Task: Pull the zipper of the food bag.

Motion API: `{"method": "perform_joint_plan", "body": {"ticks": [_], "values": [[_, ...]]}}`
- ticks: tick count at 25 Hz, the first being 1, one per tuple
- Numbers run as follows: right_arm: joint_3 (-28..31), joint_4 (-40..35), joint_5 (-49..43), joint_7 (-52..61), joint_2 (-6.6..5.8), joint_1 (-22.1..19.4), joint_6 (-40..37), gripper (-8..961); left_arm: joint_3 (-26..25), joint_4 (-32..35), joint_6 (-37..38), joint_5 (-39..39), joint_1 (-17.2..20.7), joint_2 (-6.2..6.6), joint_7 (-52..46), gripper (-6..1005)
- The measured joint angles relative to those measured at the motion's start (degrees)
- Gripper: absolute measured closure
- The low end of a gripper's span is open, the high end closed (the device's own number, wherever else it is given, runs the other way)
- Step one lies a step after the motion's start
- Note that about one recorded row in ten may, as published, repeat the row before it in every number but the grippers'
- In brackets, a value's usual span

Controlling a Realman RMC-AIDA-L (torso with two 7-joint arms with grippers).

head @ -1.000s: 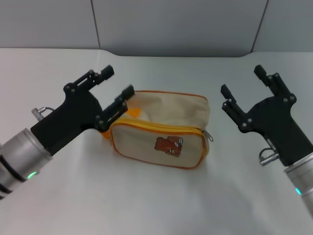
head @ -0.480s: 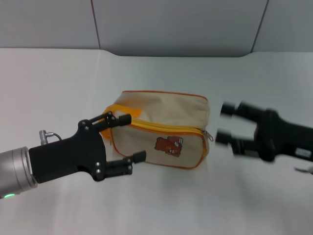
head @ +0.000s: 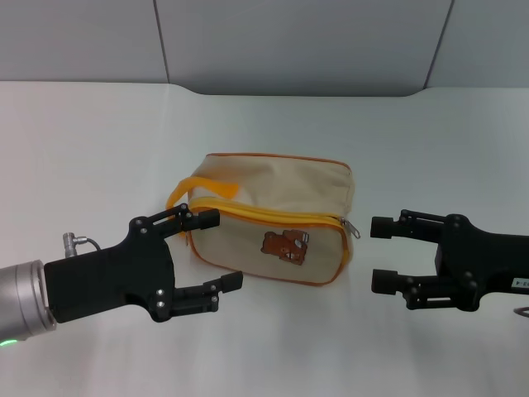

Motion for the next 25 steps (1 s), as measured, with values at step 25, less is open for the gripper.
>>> {"method": "perform_joint_plan", "body": {"ticks": [25], "values": [[0.43,-2.71,0.32,-2.37,1.4,-0.47,-0.04,110,-0.34,0.11,0.21,0.01,1.06,-0.42,0.23,167]]}}
